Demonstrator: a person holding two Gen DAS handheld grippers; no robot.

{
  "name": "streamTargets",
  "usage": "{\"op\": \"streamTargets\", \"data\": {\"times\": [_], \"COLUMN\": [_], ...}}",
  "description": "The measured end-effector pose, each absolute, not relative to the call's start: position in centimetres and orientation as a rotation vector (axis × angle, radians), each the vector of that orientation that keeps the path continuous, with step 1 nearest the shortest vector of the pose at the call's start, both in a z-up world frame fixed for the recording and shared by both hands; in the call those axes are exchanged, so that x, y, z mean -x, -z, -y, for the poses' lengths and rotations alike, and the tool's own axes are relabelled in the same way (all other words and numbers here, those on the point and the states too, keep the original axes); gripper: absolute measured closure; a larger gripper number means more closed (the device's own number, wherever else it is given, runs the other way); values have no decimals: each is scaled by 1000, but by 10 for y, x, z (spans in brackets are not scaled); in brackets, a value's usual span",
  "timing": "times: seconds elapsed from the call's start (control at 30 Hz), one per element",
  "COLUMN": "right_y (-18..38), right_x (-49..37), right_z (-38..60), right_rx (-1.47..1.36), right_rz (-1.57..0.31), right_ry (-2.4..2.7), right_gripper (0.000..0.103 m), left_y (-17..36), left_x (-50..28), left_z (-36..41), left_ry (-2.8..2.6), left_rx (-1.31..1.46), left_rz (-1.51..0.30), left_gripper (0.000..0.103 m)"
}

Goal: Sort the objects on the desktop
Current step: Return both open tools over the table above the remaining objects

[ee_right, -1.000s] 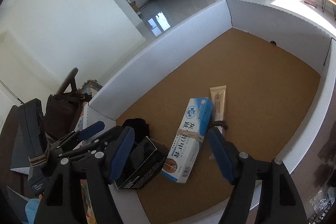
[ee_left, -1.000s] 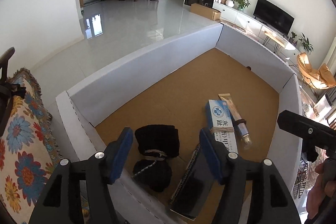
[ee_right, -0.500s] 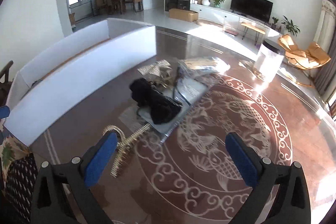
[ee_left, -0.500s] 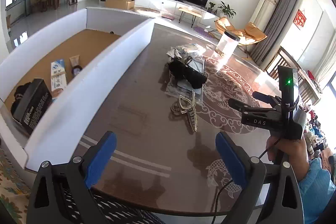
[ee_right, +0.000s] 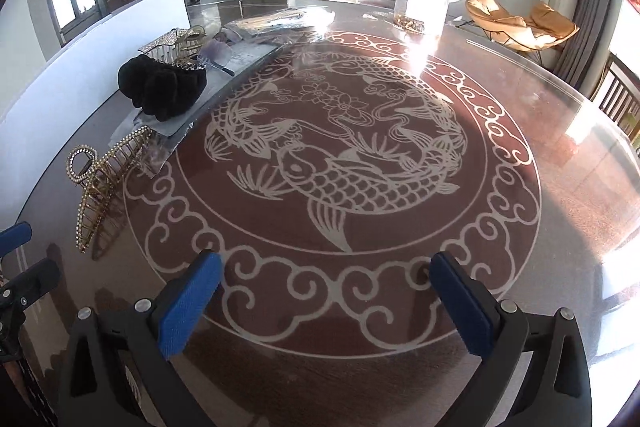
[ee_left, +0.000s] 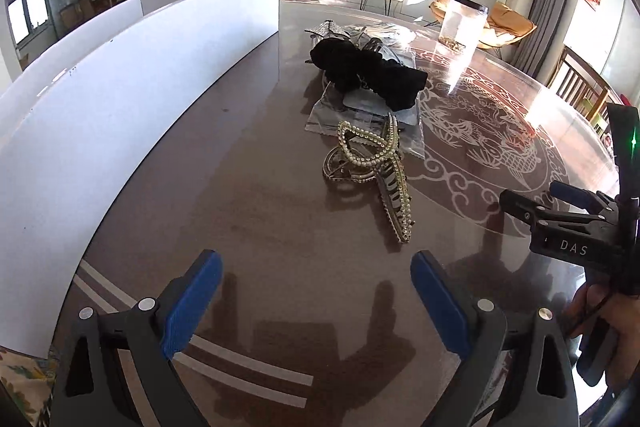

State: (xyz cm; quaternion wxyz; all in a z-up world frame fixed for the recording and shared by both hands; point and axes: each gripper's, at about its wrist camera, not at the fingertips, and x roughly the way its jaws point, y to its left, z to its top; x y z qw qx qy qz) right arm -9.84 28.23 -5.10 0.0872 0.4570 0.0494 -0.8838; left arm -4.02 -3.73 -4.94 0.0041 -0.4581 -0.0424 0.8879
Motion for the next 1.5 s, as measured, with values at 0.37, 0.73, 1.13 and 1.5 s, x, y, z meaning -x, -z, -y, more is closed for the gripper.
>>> {"op": "streamTargets", "data": {"times": [0.37, 0.73, 1.13, 1.5], "right_y": [53, 53, 53, 53], "right_x": [105, 106, 106, 106], "right_z": [-278, -278, -278, -278], "right_rx": [-1369, -1369, -1369, -1369], "right_rz": [-134, -134, -134, -134], "right_ry": [2649, 2649, 2649, 2650], "right_gripper": [0, 0, 0, 0], "left_y": [57, 58, 61, 58], "left_x": [48, 48, 48, 46], "left_z": [43, 42, 35, 42], "left_ry": [-2796, -2786, -2813, -2796], "left_rx": [1454, 1435, 1470, 1446], "left_rz": [205, 217, 129, 210], "left_gripper": [5, 0, 0, 0]}}
